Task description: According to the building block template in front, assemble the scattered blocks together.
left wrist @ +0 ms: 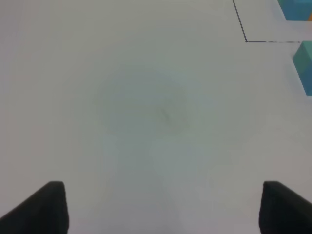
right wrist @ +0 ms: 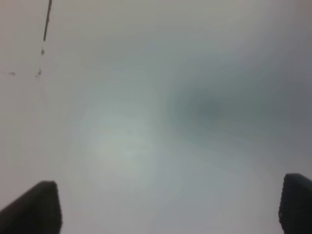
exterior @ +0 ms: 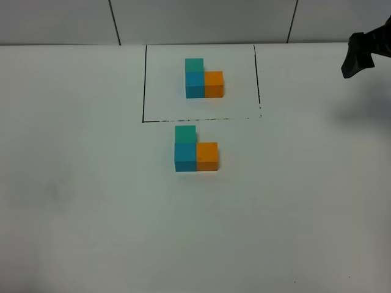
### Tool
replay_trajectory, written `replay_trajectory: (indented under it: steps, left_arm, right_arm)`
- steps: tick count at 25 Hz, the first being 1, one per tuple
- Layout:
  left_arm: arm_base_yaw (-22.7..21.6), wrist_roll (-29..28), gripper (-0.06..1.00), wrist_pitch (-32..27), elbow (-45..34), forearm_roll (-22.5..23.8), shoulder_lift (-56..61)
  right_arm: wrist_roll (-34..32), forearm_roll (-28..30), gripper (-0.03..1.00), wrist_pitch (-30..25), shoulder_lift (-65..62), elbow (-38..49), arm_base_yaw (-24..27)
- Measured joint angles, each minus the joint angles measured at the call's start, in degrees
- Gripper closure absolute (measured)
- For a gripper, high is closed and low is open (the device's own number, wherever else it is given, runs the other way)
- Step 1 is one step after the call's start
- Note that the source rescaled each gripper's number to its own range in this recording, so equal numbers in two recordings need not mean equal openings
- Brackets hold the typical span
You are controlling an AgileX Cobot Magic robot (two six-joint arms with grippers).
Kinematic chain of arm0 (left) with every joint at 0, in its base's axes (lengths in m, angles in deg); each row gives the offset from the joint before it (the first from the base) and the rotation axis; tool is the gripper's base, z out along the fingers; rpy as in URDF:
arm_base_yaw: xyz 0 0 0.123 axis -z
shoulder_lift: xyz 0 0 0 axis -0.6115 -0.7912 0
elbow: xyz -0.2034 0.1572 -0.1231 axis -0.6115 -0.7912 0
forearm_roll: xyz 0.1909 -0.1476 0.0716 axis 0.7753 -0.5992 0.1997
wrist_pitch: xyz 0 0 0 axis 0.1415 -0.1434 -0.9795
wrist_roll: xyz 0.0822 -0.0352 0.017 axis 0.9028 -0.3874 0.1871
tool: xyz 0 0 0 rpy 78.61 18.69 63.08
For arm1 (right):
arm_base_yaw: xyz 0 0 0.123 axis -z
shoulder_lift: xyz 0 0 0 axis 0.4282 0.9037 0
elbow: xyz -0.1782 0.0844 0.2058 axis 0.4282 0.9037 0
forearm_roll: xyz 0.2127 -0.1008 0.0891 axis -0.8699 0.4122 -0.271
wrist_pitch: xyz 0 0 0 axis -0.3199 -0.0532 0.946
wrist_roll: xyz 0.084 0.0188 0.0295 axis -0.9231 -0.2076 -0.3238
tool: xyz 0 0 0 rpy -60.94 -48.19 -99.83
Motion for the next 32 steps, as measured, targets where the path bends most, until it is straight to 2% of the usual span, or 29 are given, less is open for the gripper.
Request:
replay_trajectory:
  steps: [7, 19, 24, 32]
  left_arm:
    - [0.00, 0.00, 0.28, 0.00, 0.00, 0.00, 0.00]
    - [0.00, 0.00, 0.28, 0.00, 0.00, 0.00, 0.00]
    - [0.00, 0.00, 0.28, 0.00, 0.00, 0.00, 0.00]
    - [0.00, 0.00, 0.28, 0.00, 0.00, 0.00, 0.00]
  right_arm:
    - [-4.15, 1.54, 0.16, 5.66, -15.52, 18.63, 0.00]
    - [-8.56, 3.22, 0.16, 3.14, -58.22, 50.37, 0.00]
    - [-12.26, 3.22, 0.16, 0.00, -74.06, 56.71, 0.00]
    - [-12.93, 5.82, 0.16, -0.12, -90.03, 60.90, 0.00]
